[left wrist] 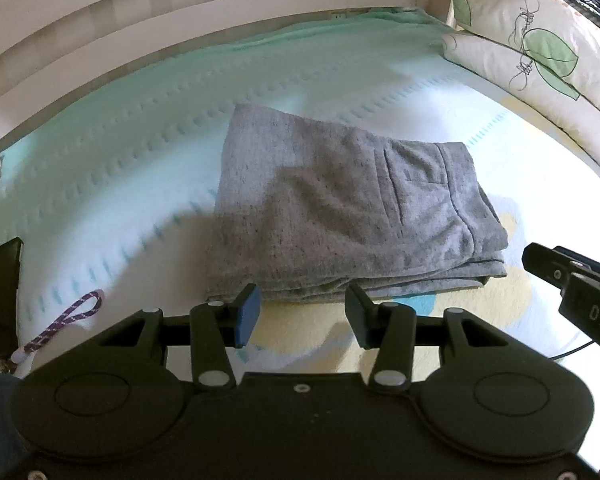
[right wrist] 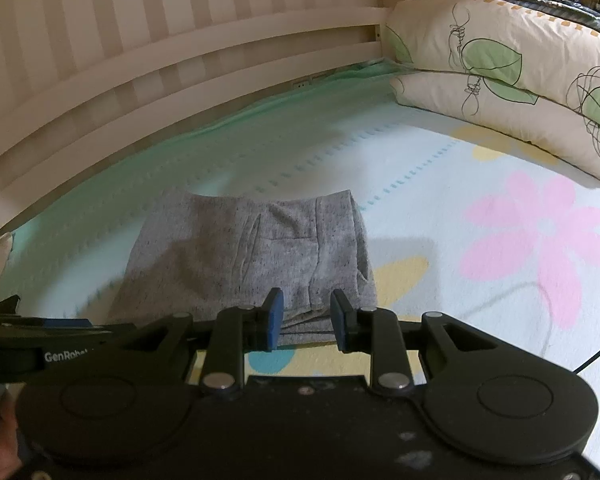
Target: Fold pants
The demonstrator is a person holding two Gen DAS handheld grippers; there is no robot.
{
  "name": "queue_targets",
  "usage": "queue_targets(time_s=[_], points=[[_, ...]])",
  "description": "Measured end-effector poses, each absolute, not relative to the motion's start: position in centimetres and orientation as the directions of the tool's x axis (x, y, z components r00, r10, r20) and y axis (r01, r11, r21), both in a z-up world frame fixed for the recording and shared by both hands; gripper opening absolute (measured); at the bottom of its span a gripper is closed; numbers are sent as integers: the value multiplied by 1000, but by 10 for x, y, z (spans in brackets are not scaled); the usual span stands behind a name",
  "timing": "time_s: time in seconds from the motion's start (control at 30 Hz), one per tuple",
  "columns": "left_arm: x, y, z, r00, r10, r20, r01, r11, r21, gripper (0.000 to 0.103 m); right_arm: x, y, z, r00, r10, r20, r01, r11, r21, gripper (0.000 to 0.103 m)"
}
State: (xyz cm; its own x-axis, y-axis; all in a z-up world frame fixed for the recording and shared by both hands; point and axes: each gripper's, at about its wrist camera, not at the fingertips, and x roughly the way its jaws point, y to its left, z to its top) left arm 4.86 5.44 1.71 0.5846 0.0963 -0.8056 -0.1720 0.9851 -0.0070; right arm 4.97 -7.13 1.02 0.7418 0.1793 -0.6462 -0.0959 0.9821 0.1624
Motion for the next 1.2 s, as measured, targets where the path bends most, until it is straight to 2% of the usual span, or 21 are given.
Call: queue_targets(time_s=[1.2], points=[[53,54,13,572,113,-812,-155,988,28,55,61,-63,7,727,186,-661,-113,982,153,28]])
